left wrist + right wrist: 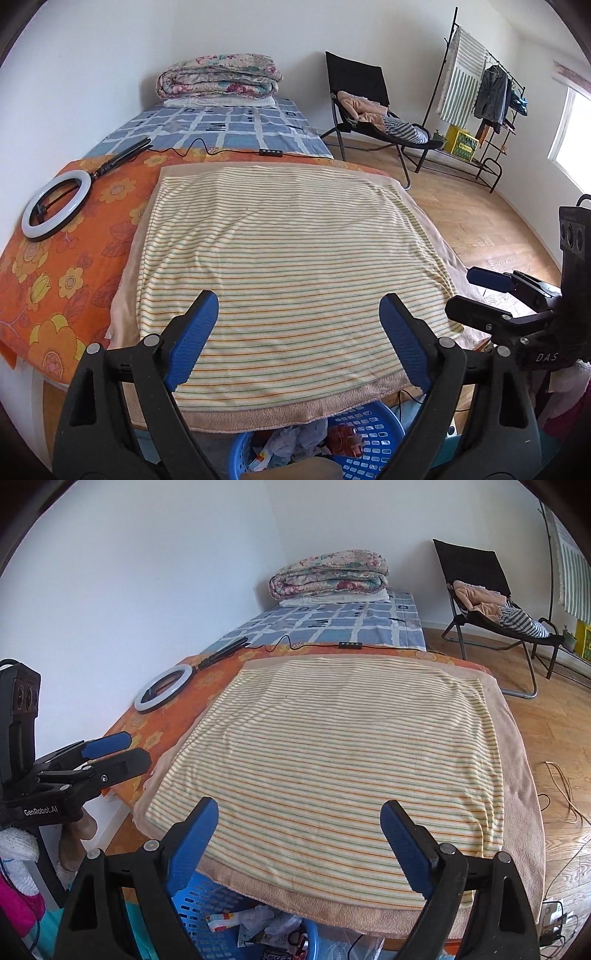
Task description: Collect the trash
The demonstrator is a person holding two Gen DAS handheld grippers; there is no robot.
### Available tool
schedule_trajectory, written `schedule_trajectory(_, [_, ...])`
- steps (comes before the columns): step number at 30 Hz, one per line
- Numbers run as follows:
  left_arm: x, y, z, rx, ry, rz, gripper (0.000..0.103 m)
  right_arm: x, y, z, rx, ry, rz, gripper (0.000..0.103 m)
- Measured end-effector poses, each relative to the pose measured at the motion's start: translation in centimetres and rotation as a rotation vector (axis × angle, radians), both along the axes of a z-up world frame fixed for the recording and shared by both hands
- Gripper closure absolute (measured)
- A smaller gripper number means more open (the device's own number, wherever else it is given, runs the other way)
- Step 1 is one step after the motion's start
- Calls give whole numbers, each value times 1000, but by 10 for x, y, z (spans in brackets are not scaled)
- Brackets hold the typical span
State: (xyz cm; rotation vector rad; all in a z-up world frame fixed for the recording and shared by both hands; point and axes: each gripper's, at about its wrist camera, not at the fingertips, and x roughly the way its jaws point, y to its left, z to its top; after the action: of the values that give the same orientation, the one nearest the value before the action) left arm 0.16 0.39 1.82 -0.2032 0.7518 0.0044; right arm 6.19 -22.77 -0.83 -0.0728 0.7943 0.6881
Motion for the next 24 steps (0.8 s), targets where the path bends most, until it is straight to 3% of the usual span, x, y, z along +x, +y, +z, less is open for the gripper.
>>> schedule_trajectory(13, [6,-3,-7,-35,13,13,9,18,-4,-18,30,81,-28,12])
schedule_trajectory(24, [4,-6,-13,-21,33,17,9,16,-6,-19,31,77,-41,12])
